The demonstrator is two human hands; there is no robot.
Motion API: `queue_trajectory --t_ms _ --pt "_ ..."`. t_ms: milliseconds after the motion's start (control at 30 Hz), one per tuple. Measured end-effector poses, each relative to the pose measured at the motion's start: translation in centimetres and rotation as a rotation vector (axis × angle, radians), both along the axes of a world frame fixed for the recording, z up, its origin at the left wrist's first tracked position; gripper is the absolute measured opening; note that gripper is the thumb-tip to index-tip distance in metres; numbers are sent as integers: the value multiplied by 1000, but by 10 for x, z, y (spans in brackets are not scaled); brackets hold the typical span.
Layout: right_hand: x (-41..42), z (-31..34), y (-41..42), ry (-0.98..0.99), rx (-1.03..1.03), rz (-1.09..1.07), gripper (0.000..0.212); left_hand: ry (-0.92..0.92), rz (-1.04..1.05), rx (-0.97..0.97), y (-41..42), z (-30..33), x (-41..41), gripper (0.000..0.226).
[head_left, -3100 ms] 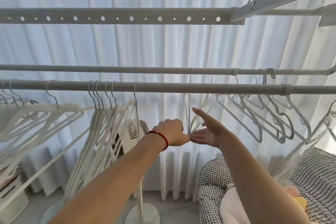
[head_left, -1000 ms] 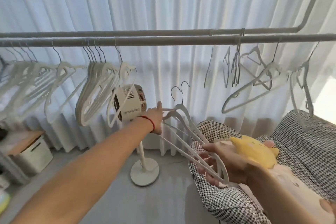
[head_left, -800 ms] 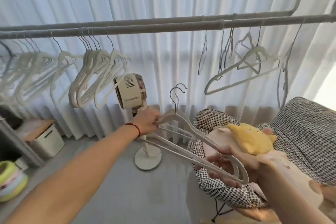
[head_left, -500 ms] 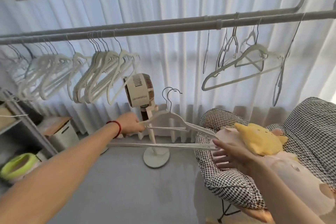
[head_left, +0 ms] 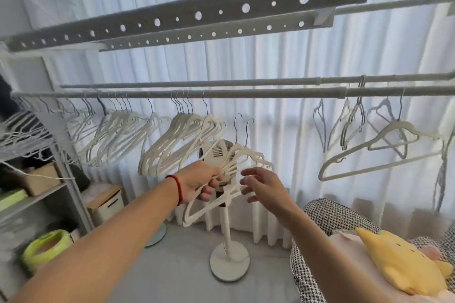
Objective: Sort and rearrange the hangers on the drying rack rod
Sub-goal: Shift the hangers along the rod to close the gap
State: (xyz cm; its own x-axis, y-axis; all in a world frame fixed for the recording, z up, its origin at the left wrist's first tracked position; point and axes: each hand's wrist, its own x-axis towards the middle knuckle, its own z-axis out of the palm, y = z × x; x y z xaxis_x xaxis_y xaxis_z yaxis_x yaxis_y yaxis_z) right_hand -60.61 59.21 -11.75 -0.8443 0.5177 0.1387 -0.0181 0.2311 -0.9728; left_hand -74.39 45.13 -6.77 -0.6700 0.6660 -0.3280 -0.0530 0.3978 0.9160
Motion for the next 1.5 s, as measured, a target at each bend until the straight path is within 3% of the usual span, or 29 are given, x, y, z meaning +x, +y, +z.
queue_trajectory --t_ms 300,533,667,767,800,900,967,1067,1167,1333,1500 --pt "-49 28 -3 64 -27 -8 19 -51 -1 119 17 80 -44 31" --pt "-57 8 12 8 -41 -70 20 -197 -31 150 36 60 -74 30" --pt "-52 2 21 2 -40 -130 21 -136 -66 189 43 40 -73 26" --pt "-42 -2 31 2 3 -222 21 119 -103 82 43 42 -73 23" --pt "-38 -3 35 7 15 -260 21 322 -115 -20 42 46 -74 26" --pt "-23 -1 43 29 45 -342 21 1171 -27 -322 47 61 -65 34" --pt "-14 4 46 49 66 -371 22 1408 21 -195 57 70 -41 28" --pt "-1 16 49 81 134 -443 23 1331 -118 36 78 79 4 23" --pt "15 25 54 127 182 -537 24 1214 -325 100 108 75 34 26" --pt "45 27 66 151 244 -718 24 1053 -617 -24 164 62 60 36" --pt "76 18 88 114 429 -1040 24 894 -681 -41 203 39 79 43"
